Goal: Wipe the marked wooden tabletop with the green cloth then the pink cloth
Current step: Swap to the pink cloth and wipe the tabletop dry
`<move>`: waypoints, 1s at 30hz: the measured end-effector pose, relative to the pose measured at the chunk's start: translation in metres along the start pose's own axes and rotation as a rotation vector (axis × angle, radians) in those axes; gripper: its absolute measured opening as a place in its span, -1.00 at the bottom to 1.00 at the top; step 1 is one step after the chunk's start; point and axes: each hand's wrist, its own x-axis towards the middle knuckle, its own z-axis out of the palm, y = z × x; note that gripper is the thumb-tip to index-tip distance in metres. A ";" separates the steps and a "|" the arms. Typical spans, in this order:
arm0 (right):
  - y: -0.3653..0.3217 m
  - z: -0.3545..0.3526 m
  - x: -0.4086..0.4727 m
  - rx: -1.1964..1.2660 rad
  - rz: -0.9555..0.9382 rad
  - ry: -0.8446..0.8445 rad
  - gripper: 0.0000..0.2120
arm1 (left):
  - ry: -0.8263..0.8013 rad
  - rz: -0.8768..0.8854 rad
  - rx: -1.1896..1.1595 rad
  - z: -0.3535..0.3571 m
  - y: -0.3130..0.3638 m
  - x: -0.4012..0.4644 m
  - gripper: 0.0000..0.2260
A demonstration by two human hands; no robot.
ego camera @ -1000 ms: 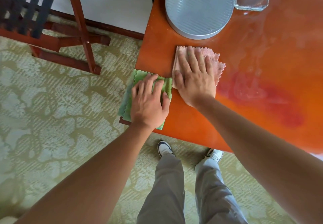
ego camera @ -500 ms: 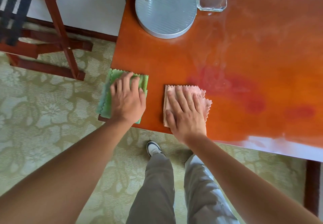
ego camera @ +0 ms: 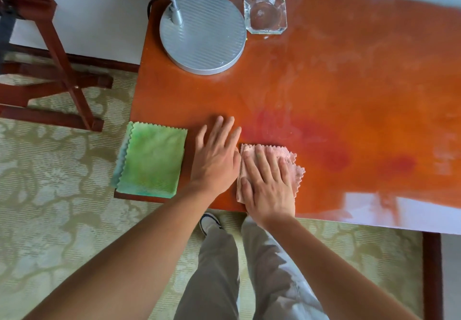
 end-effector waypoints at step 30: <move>0.028 -0.052 0.204 -0.080 -0.077 -0.056 -0.43 | 0.199 -0.020 0.014 0.023 -0.003 0.003 -0.54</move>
